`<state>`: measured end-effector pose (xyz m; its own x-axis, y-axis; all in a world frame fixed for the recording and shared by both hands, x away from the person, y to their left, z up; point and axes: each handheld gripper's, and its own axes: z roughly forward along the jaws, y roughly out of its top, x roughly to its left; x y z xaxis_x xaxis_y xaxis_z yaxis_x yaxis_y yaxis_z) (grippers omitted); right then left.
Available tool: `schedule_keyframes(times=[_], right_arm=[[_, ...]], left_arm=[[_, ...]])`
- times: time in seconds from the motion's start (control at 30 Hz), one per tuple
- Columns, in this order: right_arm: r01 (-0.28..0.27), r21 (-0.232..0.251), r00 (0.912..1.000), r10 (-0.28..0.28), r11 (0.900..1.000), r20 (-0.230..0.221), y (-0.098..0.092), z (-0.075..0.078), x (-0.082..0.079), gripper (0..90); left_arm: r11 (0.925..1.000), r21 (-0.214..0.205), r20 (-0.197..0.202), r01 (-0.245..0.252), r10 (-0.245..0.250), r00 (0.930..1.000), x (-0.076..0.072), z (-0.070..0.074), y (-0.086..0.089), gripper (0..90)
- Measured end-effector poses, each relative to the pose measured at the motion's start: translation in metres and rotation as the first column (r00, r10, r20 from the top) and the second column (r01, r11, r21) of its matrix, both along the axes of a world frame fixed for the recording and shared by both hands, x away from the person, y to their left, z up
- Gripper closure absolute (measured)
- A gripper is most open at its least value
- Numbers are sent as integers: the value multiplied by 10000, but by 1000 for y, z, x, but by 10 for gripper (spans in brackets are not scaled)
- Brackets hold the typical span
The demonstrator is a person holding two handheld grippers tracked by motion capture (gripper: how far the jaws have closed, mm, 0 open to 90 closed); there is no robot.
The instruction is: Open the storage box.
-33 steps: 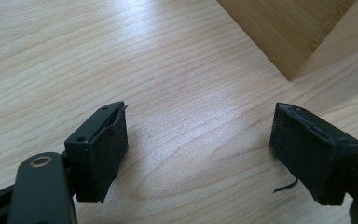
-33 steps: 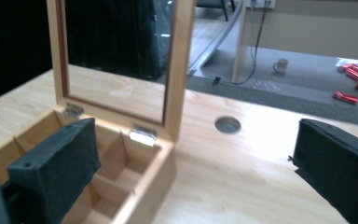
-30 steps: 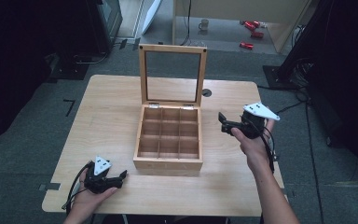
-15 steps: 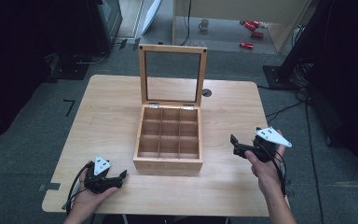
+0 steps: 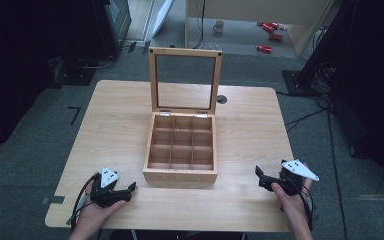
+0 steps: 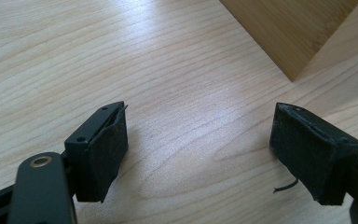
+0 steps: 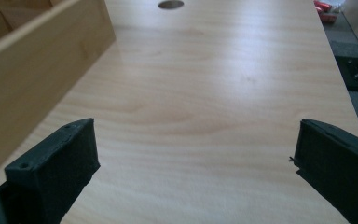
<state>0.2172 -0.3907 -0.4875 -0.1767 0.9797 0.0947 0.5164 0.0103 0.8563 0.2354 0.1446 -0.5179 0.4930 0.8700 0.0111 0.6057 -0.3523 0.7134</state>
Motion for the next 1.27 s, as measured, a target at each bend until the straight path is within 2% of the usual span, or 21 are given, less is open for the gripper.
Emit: schedule_keyframes(times=[0.23,0.5,0.77,0.9,1.27], right_arm=[[219,-160,9977,-229,9996,-636,-14,-23,-18,0],[296,-242,9923,-323,9993,-1199,-27,-34,-33,0],[51,-671,9847,-167,9977,-1733,-23,-37,-31,0],[-95,-1090,9738,-156,9940,-2271,-19,-39,-29,0],[-152,-1088,9734,-101,9939,-2288,-18,-39,-28,0]], left_arm=[[10000,12,7,-2,2,10000,0,0,0,196],[10000,14,5,-2,2,10000,0,0,0,195],[10000,11,6,-5,5,10000,0,0,0,195],[10000,13,8,-5,5,10000,0,0,0,195],[10000,10,6,-6,6,10000,0,0,0,195]])
